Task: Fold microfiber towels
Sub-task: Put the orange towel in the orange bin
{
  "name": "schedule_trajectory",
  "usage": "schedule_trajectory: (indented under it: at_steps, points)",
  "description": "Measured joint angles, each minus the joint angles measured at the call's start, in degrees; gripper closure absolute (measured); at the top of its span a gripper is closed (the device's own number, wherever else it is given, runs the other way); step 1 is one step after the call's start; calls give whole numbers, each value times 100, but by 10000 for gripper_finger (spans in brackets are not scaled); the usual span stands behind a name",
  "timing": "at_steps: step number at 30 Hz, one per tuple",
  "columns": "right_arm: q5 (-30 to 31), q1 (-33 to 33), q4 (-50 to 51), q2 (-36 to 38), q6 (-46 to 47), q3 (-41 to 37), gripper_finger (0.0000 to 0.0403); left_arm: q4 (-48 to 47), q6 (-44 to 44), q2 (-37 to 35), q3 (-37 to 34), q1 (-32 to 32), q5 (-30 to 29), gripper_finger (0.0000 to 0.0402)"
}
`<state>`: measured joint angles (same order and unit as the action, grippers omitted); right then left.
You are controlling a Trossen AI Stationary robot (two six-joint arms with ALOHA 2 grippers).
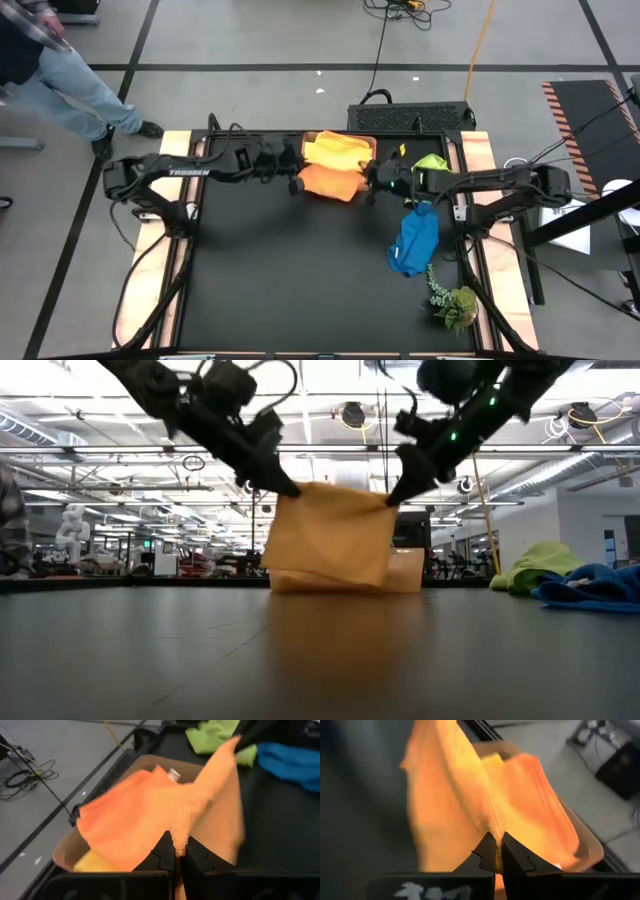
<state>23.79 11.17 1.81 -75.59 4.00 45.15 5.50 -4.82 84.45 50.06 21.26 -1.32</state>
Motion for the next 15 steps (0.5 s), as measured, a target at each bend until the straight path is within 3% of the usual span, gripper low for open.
schedule_trajectory:
  at_steps: [5, 15]
  points:
    - [-465, 701, -339, -66, -9, -252, 403, 702, 92, 627, 6, 481, 575, 394]
    - [-620, 1380, -1132, -138, -407, -322, 403, 1629, 3, 1084, 8, 889, 573, 394]
